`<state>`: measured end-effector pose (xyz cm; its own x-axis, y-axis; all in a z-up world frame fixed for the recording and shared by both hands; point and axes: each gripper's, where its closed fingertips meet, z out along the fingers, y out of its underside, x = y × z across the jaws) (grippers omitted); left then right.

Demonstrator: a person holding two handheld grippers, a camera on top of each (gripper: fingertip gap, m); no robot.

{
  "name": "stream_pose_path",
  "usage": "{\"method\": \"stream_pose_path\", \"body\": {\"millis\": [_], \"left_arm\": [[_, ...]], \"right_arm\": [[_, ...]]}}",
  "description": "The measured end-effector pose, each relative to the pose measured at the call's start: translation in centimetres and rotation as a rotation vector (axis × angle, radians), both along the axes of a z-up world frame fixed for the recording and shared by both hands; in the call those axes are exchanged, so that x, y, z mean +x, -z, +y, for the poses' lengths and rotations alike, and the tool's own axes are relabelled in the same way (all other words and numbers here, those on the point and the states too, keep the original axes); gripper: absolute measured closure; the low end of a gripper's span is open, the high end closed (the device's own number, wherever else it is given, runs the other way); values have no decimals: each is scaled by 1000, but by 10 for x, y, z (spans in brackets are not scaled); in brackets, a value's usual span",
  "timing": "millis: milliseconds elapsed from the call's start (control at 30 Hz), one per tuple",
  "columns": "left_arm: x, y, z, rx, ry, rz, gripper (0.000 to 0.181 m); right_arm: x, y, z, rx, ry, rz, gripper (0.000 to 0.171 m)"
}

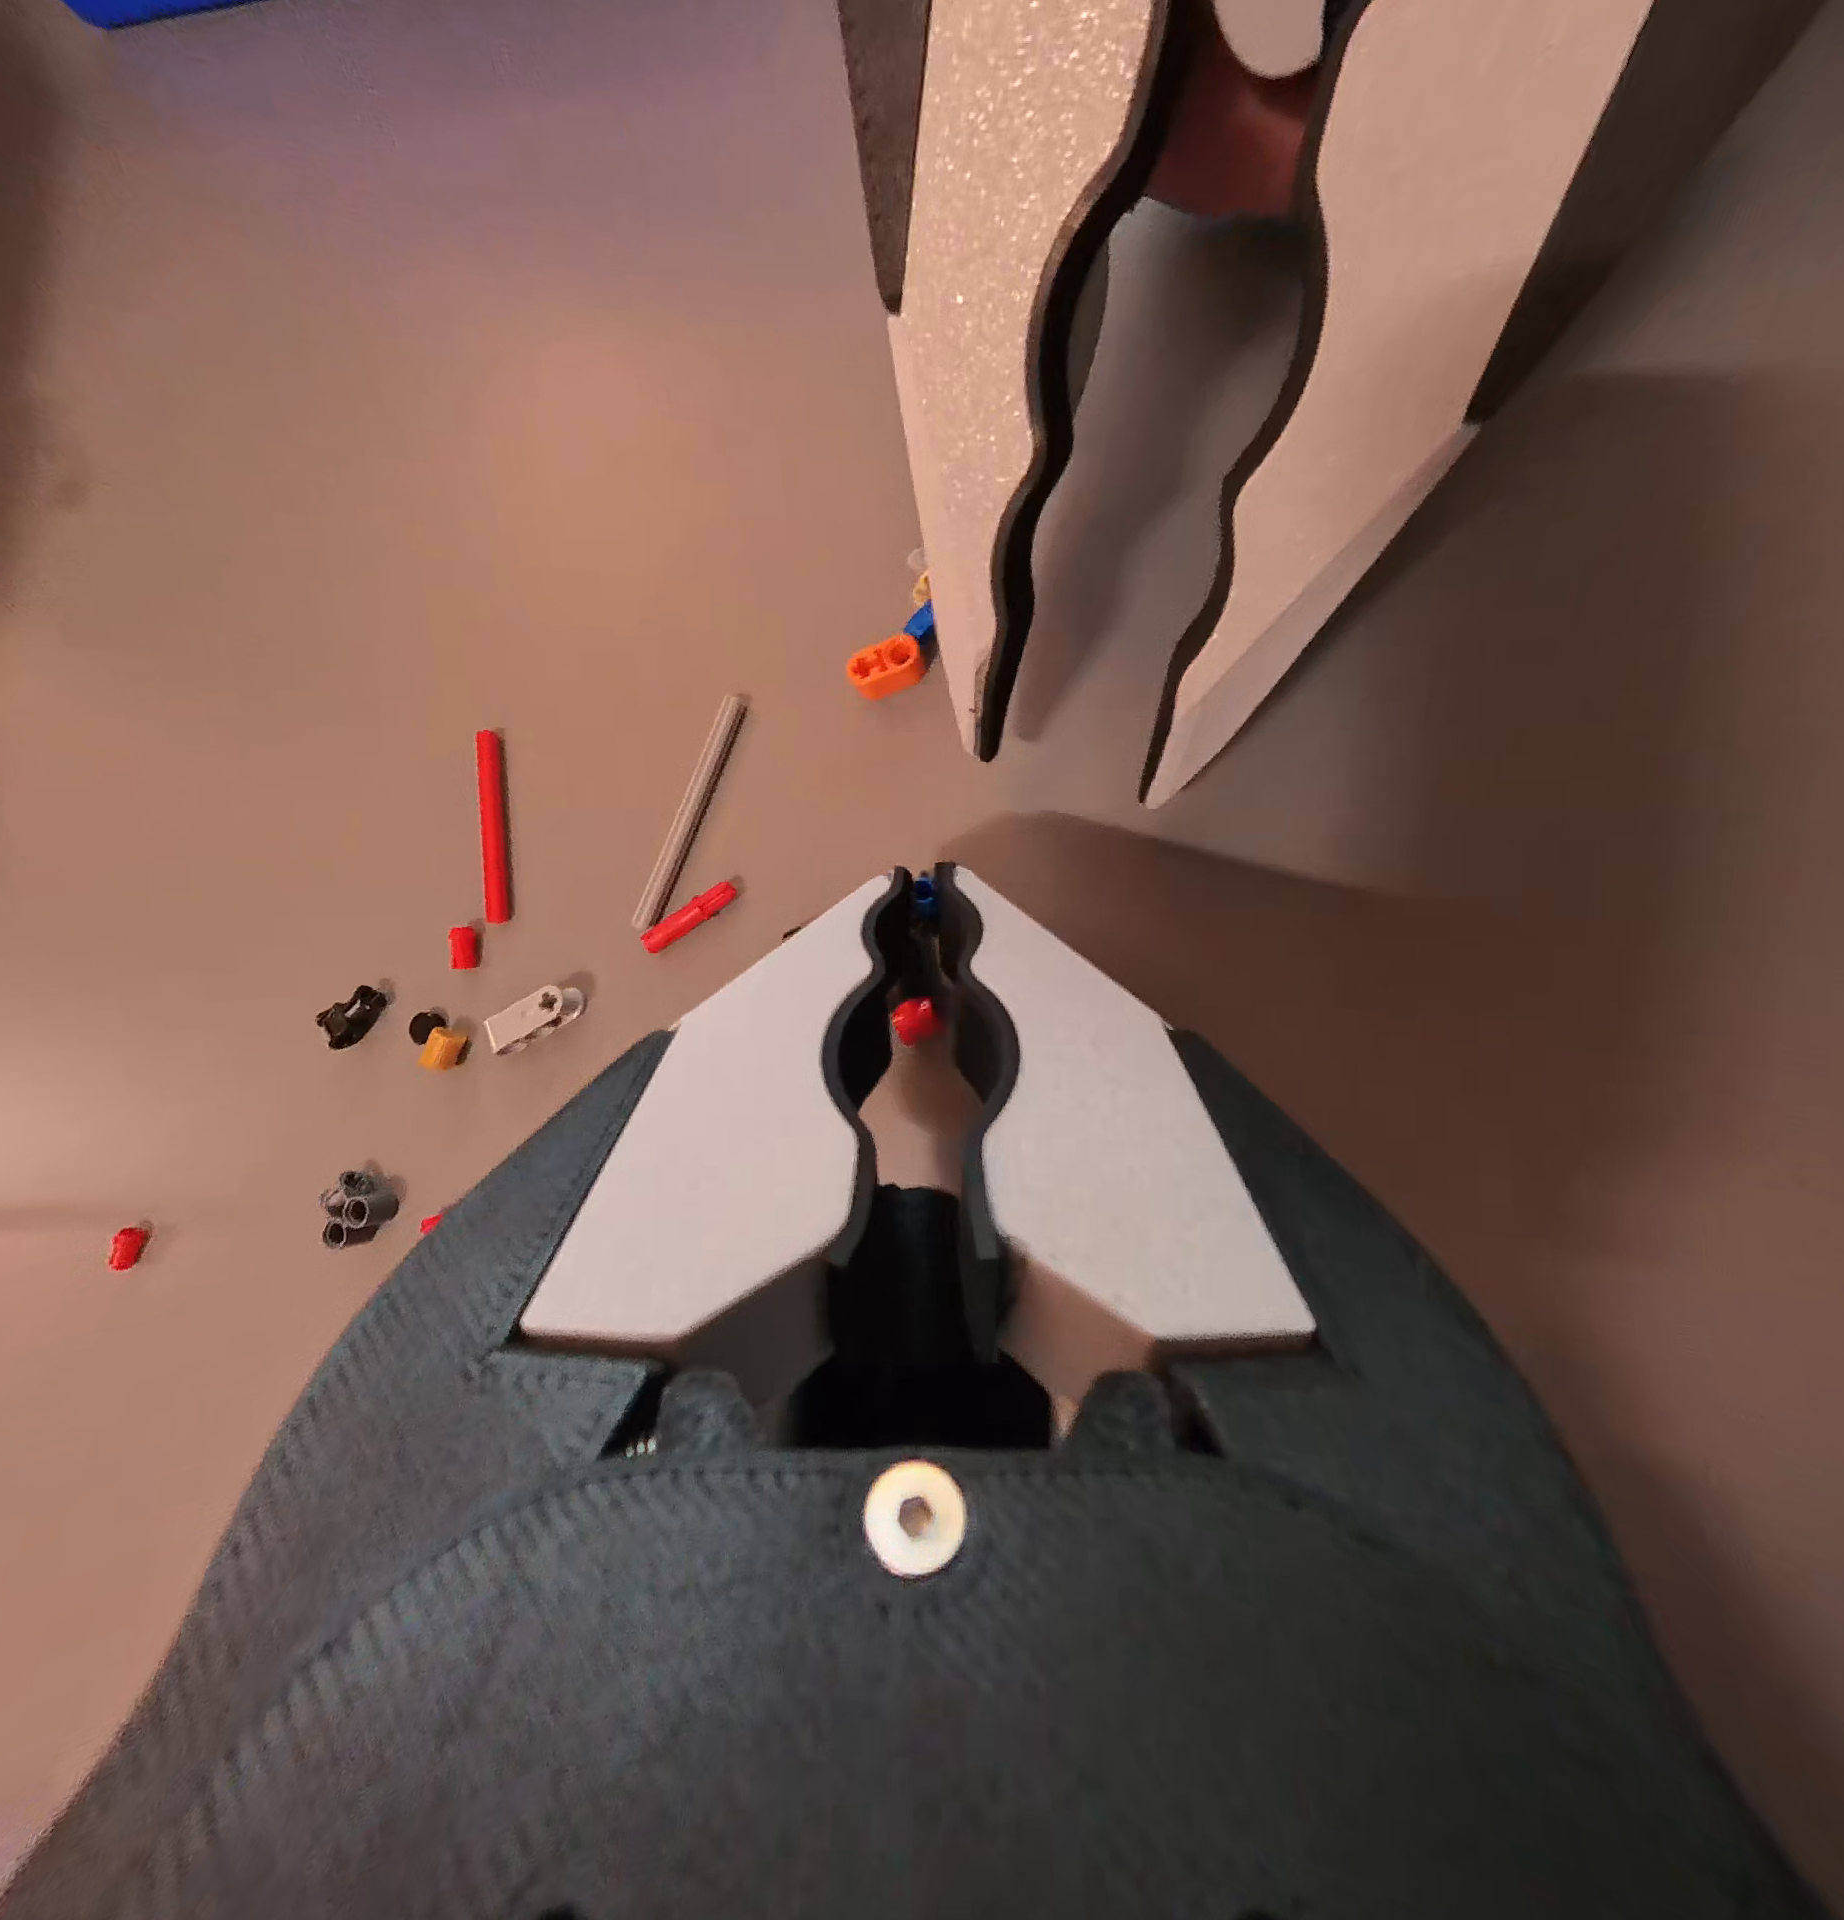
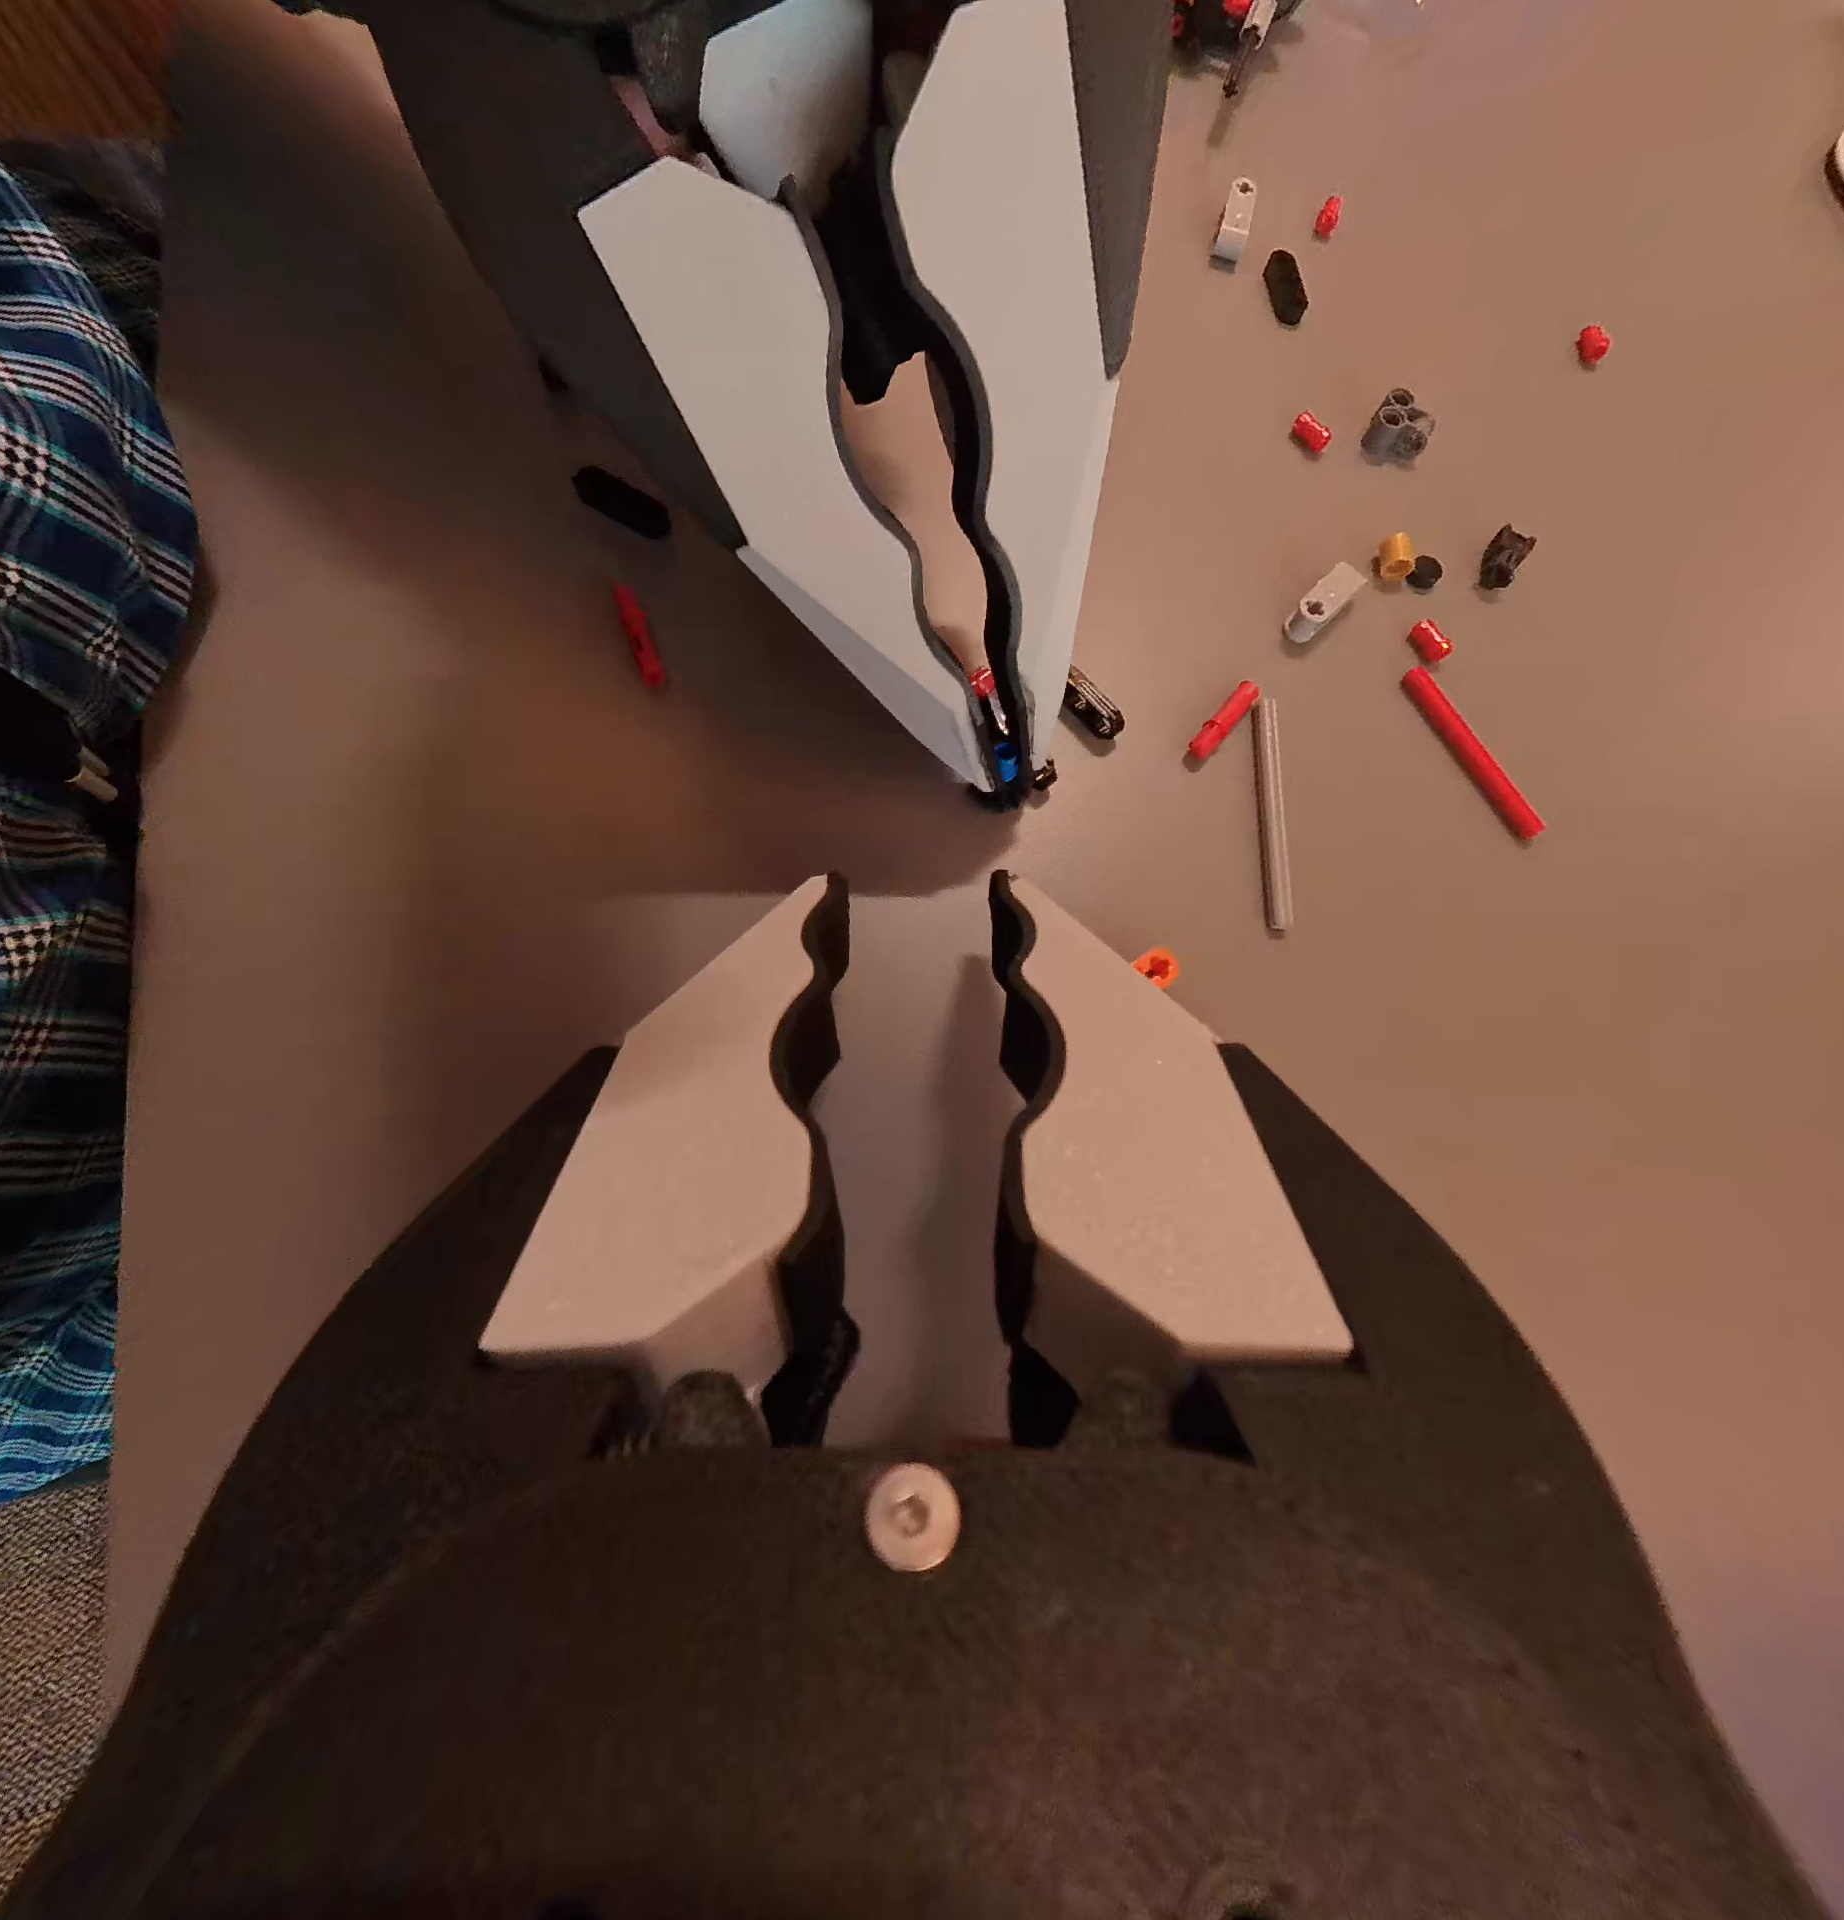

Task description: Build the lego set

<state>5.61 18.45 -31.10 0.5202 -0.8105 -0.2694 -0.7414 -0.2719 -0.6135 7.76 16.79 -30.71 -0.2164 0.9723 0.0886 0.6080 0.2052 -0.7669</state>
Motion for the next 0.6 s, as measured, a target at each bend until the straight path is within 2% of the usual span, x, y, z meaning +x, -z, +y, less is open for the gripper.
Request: {"method": "stream_pose_path", "body": {"millis": [33,133,333,433,600], "left_arm": [[-2,-1,2,8,-15,-4,178],[-5,-13,8,5,-104,-140,178],[-6,-69,15,-147,-266,-790,178],[-9,-75,15,-207,-298,-933,178],[-5,-77,12,-276,-301,-1032,178]], "right_arm": [[-1,-1,0,0,3,7,146],[-7,-8,4,13,36,54,145],[-24,-48,24,107,191,277,147],[-27,-57,25,156,203,317,154],[-30,-66,25,124,211,358,154]]}}
